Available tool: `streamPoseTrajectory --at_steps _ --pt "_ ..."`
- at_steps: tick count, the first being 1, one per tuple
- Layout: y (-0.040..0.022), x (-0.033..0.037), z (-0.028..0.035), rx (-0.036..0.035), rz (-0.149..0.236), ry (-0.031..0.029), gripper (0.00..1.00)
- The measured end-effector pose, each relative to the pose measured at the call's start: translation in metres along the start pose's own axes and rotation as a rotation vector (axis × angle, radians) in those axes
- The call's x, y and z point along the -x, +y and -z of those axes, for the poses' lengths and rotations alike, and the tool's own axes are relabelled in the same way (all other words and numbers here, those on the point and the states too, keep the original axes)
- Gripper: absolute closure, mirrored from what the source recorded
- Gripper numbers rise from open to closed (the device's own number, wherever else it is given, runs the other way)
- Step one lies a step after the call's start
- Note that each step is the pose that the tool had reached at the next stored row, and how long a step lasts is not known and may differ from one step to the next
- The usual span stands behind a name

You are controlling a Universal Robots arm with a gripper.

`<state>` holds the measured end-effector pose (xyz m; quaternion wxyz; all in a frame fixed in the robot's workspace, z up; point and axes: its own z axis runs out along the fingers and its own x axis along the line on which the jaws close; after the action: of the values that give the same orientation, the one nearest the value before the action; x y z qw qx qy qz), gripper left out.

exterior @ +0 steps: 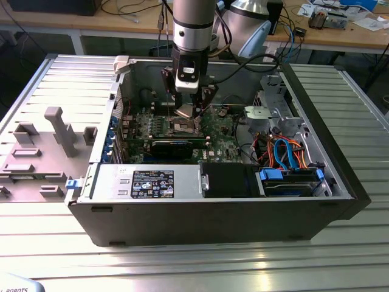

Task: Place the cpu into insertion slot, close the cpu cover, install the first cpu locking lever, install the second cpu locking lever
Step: 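Place the cpu into insertion slot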

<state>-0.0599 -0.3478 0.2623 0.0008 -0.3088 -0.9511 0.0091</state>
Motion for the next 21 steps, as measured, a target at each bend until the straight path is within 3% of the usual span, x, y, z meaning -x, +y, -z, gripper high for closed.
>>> streamPoseTrajectory --at_steps 21 --pt "0.0 0.0 -0.0003 -0.0042 -0.025 -0.0025 0.45"
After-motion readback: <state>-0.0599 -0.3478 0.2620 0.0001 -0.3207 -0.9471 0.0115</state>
